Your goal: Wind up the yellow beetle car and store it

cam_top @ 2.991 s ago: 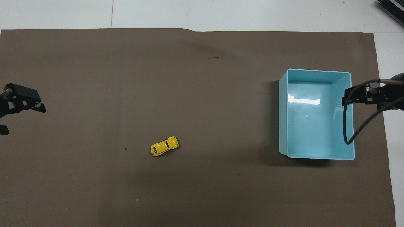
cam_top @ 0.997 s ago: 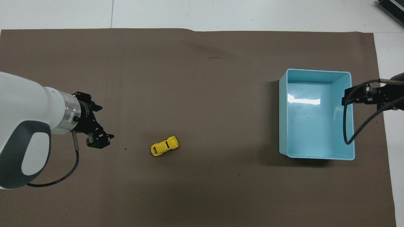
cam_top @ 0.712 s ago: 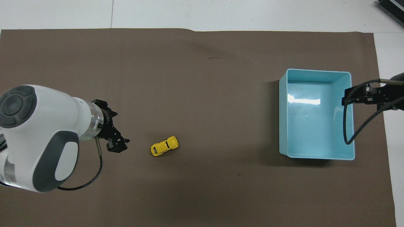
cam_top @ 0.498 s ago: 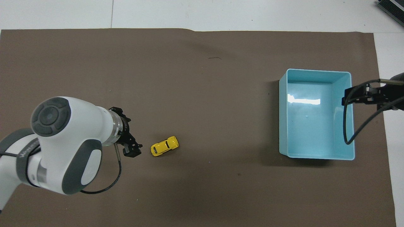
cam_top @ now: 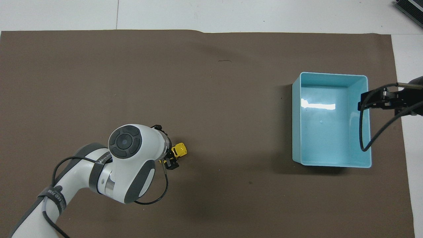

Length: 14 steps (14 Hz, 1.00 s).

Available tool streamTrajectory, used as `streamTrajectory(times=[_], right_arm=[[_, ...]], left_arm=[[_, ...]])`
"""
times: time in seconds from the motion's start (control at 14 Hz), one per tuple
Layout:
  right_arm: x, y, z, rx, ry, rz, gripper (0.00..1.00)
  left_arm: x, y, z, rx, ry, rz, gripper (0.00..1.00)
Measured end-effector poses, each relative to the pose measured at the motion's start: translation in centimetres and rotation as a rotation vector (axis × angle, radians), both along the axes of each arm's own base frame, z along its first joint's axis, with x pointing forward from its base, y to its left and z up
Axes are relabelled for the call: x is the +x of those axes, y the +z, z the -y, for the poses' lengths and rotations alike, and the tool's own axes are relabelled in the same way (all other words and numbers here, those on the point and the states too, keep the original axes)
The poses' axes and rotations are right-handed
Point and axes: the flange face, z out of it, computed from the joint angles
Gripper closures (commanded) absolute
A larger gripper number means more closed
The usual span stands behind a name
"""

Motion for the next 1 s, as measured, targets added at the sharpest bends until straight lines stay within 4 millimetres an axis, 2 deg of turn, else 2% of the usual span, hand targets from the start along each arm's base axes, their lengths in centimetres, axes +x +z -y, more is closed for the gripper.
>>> streamTrajectory(times=[0.14,0.28,0.43,0.5,0.57,0.64,1.0], right_arm=[[0.0,0.0,0.0,0.0,0.0,0.0,0.0],[0.0,0.0,0.0,0.0,0.0,0.0,0.0],[0.0,0.0,0.0,0.0,0.0,0.0,0.0],[0.0,0.0,0.0,0.0,0.0,0.0,0.0],[0.0,0.0,0.0,0.0,0.0,0.0,0.0],[0.0,0.0,0.0,0.0,0.0,0.0,0.0],[0.0,0.0,0.0,0.0,0.0,0.0,0.0]], left_arm=[[-0.65,-1.58,0.17,0.01,-0.008,-0.013,0.0],[-0.9,-1.91,0.25,0.012,-0.012,-0.013,0.0],[-0.88,-1.9,0.24,0.013,-0.013,-0.011,0.59],[-0.88,-1.9,0.24,0.015,-0.018,-0.009,0.8],[-0.88,-1.89,0.25,0.019,-0.022,-0.006,0.93],[-0.88,-1.89,0.26,0.02,-0.025,-0.005,1.0],[-0.89,-1.86,0.28,0.02,-0.027,-0.002,1.0]])
